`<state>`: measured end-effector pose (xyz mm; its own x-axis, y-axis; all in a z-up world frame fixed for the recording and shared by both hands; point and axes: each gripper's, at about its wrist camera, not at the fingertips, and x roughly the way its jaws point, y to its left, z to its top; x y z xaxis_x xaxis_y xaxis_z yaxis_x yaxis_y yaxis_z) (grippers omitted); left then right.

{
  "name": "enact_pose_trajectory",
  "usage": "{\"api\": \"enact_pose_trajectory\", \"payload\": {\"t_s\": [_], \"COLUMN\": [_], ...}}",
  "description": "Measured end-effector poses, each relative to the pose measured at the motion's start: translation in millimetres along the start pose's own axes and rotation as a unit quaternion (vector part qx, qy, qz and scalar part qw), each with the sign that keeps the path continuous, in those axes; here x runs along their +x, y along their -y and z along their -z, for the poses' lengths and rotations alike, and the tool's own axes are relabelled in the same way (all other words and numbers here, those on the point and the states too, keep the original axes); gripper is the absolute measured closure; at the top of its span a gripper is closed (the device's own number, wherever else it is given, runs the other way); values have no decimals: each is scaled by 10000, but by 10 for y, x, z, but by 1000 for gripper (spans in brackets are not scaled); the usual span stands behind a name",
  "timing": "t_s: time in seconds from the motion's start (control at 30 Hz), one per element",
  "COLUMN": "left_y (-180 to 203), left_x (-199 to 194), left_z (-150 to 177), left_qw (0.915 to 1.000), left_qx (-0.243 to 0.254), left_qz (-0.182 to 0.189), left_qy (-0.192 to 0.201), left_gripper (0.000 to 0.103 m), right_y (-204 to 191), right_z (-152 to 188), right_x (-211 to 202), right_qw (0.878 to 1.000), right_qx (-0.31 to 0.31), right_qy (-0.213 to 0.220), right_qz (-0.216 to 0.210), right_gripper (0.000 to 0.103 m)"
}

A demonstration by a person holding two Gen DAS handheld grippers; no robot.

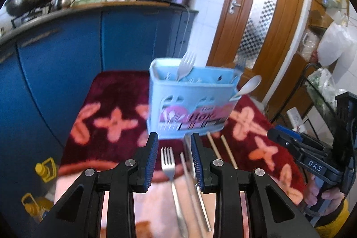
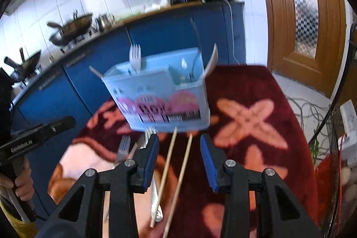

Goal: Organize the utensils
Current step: 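Move both open tools back down to the remaining utensils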

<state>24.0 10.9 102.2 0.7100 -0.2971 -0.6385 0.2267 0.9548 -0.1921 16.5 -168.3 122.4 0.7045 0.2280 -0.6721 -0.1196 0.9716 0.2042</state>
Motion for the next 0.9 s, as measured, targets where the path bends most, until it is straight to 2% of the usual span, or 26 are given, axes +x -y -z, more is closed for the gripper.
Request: {"api": "enact_pose_trajectory", "payload": {"t_s": [0.17, 0.4, 0.67, 0.77, 0.9], "left_y": [-109, -177, -83, -48, -34], "left_x": [242, 572, 839, 934, 1063], "left_z": [140, 290, 425, 471, 519], "left_qw": [9992, 9958, 9879, 9834, 9770], "left_qx": [-104, -188, 8, 108, 194], "left_qz": [-124, -33, -17, -39, -19], "left_qy": [-370, -899, -1549, -1812, -2123], "left_gripper": [72, 72, 73, 73, 73], "right_y": [34, 53, 88, 89, 42], "right_z": [106, 177, 209, 201, 171], "right_x": [253, 514, 786, 867, 942], "right_qw": [9985, 9940, 9810, 9771, 9719], "right_qx": [116, 135, 208, 159, -34], "right_qy": [-539, -1087, -1914, -2114, -2352], "right_qz": [-34, -40, -221, -161, -89], "right_gripper": [61, 63, 69, 72, 72]}}
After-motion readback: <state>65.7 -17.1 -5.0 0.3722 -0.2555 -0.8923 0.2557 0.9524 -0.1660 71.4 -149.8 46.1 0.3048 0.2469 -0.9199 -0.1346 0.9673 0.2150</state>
